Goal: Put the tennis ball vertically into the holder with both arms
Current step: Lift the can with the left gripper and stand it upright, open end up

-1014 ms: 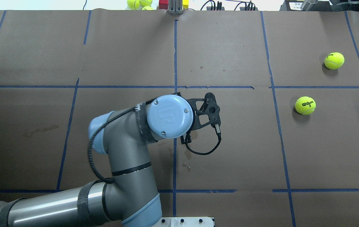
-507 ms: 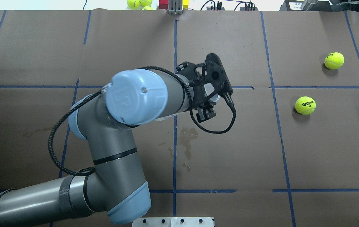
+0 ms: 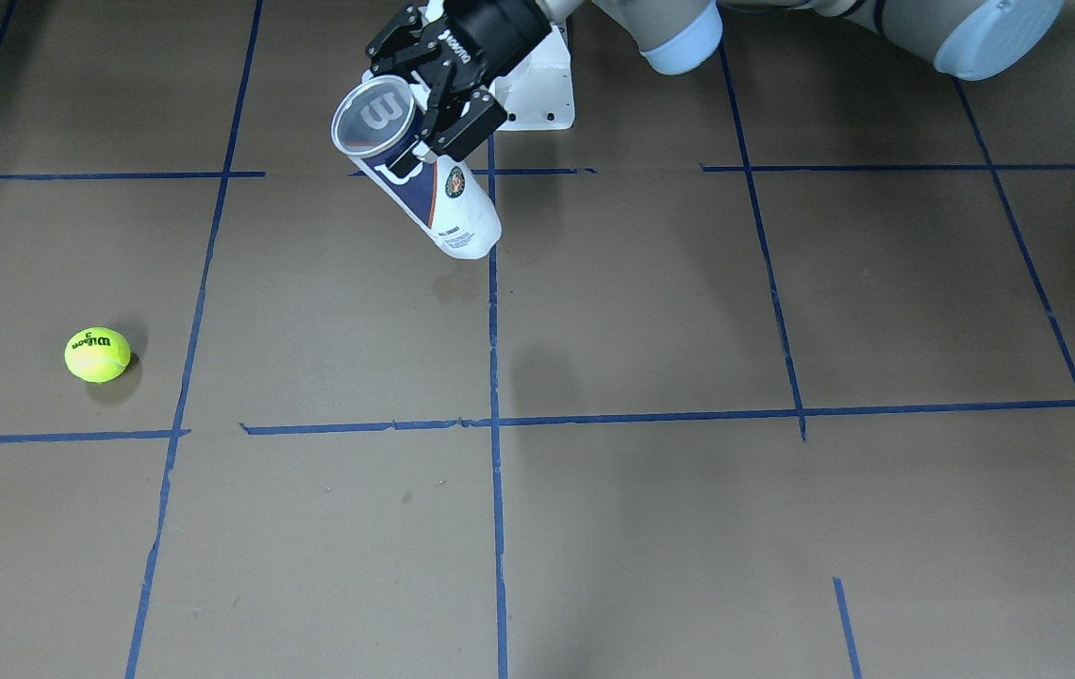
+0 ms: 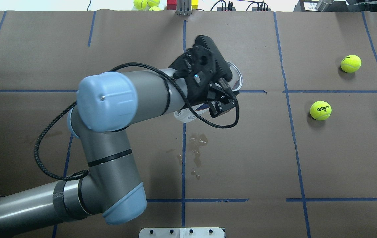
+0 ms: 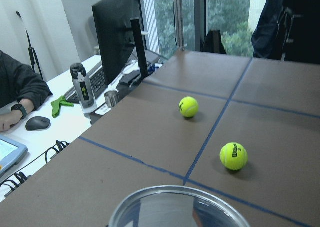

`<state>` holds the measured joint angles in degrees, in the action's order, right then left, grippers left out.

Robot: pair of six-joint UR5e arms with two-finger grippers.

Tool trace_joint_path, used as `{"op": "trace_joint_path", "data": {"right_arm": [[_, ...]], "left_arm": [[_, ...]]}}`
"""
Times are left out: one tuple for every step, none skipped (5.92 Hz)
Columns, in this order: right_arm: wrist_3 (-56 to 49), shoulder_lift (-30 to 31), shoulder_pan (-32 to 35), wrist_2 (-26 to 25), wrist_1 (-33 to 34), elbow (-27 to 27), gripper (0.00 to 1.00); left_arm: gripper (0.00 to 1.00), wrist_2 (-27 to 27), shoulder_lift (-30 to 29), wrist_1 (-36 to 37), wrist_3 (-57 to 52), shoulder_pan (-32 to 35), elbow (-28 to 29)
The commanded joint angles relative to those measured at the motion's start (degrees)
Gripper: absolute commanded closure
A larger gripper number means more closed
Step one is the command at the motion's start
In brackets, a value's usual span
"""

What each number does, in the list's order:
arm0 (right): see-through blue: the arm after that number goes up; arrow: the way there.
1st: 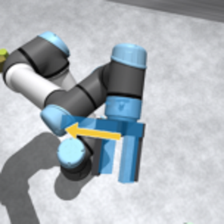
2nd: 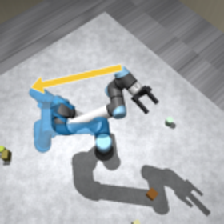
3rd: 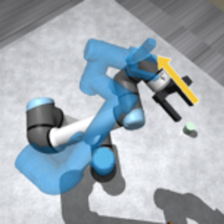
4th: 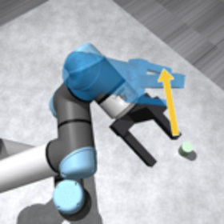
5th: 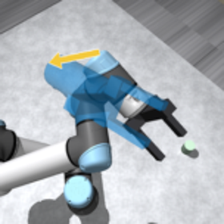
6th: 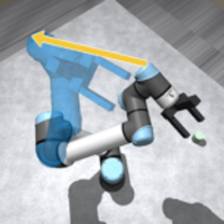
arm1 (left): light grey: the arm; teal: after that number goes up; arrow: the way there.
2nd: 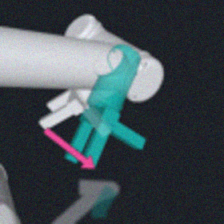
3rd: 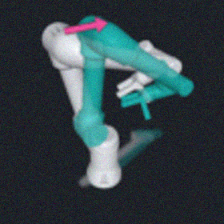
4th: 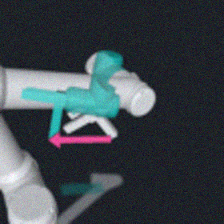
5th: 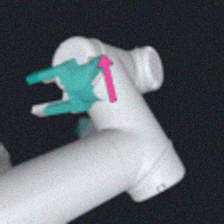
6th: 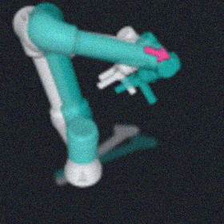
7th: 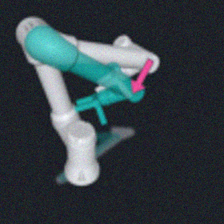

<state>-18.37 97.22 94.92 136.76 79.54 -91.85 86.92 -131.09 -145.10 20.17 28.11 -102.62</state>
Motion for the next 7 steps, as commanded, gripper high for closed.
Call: {"op": "trace_joint_path", "data": {"right_arm": [[0.09, -0.01, 0.00, 0.00, 0.00, -0.43, 0.00], [0.00, -0.01, 0.00, 0.00, 0.00, -0.52, 0.00], [0.00, -0.01, 0.00, 0.00, 0.00, -0.53, 0.00], [0.00, -0.01, 0.00, 0.09, -0.26, -0.70, 0.00], [0.53, -0.01, 0.00, 0.09, -2.00, -0.53, 0.00], [2.36, -0.62, 0.00, 0.35, -2.11, -0.61, 0.00], [2.55, -2.89, -0.87, 0.79, -2.02, -0.70, 0.00]], "left_arm": [[0.19, -3.05, 3.98, -12.61, 0.66, 0.72, 4.06], [0.19, -3.33, 4.00, -25.11, 0.66, 0.63, 12.36], [0.18, -5.34, 3.91, -29.67, 0.74, 0.54, 17.57], [0.18, -5.53, 3.83, -30.76, 0.83, 0.37, 18.76], [0.18, -5.62, 3.82, -34.77, 0.83, 0.28, 21.82], [0.18, -7.01, 3.82, -39.34, 0.92, 0.28, 25.15], [0.18, -7.20, 3.48, -40.69, 0.92, -0.24, 28.06]]}}
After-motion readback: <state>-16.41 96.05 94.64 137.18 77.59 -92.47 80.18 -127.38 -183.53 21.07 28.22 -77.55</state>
